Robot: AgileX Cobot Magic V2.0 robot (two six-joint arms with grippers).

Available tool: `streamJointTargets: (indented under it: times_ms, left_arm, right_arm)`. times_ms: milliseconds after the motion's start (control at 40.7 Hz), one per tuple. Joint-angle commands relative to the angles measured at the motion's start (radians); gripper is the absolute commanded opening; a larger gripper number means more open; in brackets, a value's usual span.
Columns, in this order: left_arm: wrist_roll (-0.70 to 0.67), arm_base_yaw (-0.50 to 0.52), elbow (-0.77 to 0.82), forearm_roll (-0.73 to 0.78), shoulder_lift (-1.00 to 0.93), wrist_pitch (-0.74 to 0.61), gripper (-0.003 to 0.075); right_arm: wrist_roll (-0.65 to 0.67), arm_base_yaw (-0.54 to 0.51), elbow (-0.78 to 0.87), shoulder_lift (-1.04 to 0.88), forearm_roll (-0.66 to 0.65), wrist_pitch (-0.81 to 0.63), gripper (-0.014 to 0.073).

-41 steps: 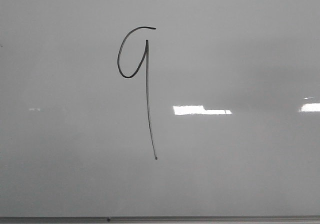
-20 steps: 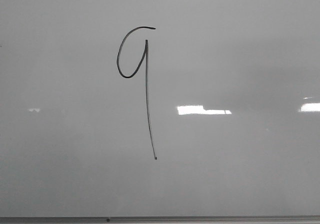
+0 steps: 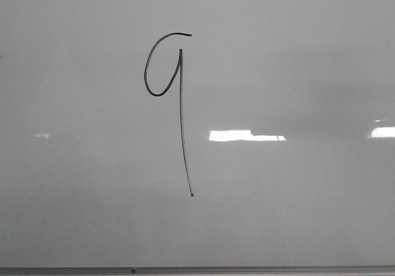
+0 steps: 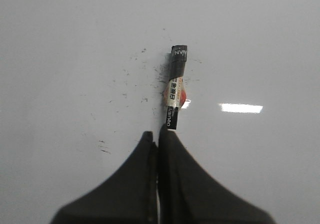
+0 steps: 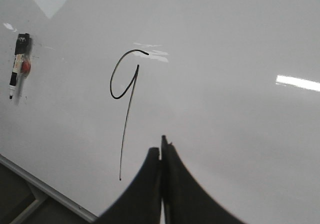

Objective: Write number 9 on whiteboard

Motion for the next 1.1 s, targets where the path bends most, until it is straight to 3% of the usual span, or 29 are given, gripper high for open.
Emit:
streamJointTargets:
  times_ms: [0,270,393,466,712,859,1080]
  left_arm:
    - [-0.001,0.0,0.0,-0.005,-0.018,-0.088,-0.0019]
    - [-0.001,0.0,0.0,-0.005,-0.018,-0.088,-0.0019]
    - [-0.001,0.0,0.0,-0.005,-0.018,-0.088,-0.0019]
    - [-0.001,0.0,0.0,-0.005,-0.018,-0.088,-0.0019]
    - [-0.001,0.0,0.0,-0.005,-0.018,-0.088,-0.0019]
    - [-0.001,0.0,0.0,-0.005,-0.018,-0.088,-0.0019]
    - [-0.001,0.0,0.0,-0.005,-0.018,-0.088,-0.0019]
  right_arm:
    - [-0.004,-0.007,-0.026,0.0,0.021,-0.04,-0.0068]
    - [-0.004,-0.007,-0.026,0.0,0.02,-0.042,-0.0068]
    - [0.033,-0.007,-0.026,0.0,-0.095,-0.048,-0.0068]
    - [0.17,-0.007,-0.026,0.0,-0.239,-0.053,-0.0068]
    - [0.847,-0.018,-0.026,-0.001,-0.831,-0.13,-0.0068]
    - [1.003,-0.058,-0.02,-0.01,-1.013,-0.141,-0.0068]
    - [1.016,-0.184,0.099,-0.138,-1.028,-0.157,-0.0068]
